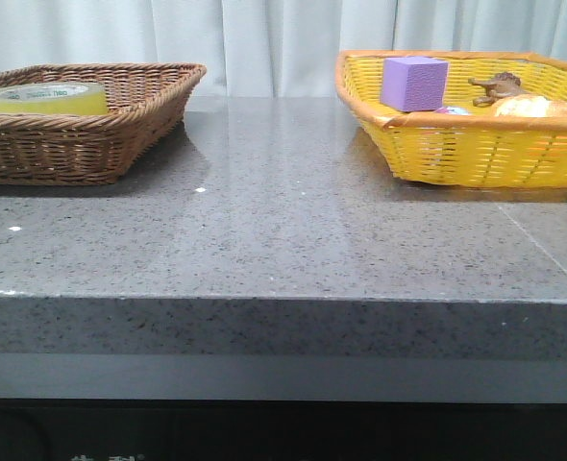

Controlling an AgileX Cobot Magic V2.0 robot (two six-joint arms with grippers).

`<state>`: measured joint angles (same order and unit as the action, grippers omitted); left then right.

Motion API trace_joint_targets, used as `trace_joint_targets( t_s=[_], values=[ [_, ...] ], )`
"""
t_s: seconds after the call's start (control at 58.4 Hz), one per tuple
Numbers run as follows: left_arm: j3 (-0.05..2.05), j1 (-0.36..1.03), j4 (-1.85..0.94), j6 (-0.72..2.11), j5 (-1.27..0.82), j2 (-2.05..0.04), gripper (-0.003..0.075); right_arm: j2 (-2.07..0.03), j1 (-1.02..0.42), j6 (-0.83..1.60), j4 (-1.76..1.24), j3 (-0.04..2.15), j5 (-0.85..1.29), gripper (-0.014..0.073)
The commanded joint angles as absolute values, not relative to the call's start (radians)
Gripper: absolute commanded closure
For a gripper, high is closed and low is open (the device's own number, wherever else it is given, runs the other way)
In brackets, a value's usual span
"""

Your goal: Transfer tape with both arms

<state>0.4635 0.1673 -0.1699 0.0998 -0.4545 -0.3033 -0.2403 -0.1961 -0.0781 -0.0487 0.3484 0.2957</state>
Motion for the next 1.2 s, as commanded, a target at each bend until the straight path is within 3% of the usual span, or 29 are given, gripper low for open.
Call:
trace_joint_targets(
  t_s=[0.0, 0.377, 0.737, 1.182],
  values=[
    [0.490, 0.174, -0.176, 0.099, -0.385, -0.310, 0.0740, -0.249, -0.189, -0.070, -0.043, 0.374, 0.210, 0.0683],
    [0.434, 0.174, -0.146, 0.099, -0.375, -0.284, 0.0740, -0.249, -0.189, -0.070, -0.043, 0.374, 0.210, 0.0683],
    [0.197, 0.128, -0.075, 0.026, -0.308, 0.031, 0.0740, -0.249, -0.189, -0.070, -0.043, 0.374, 0.210, 0.0683],
    [-0.052, 0.063, -0.132, 0.026, -0.078, 0.027, 0.0740, -0.249, -0.189, -0.070, -0.043, 0.374, 0.211, 0.0683]
  ],
)
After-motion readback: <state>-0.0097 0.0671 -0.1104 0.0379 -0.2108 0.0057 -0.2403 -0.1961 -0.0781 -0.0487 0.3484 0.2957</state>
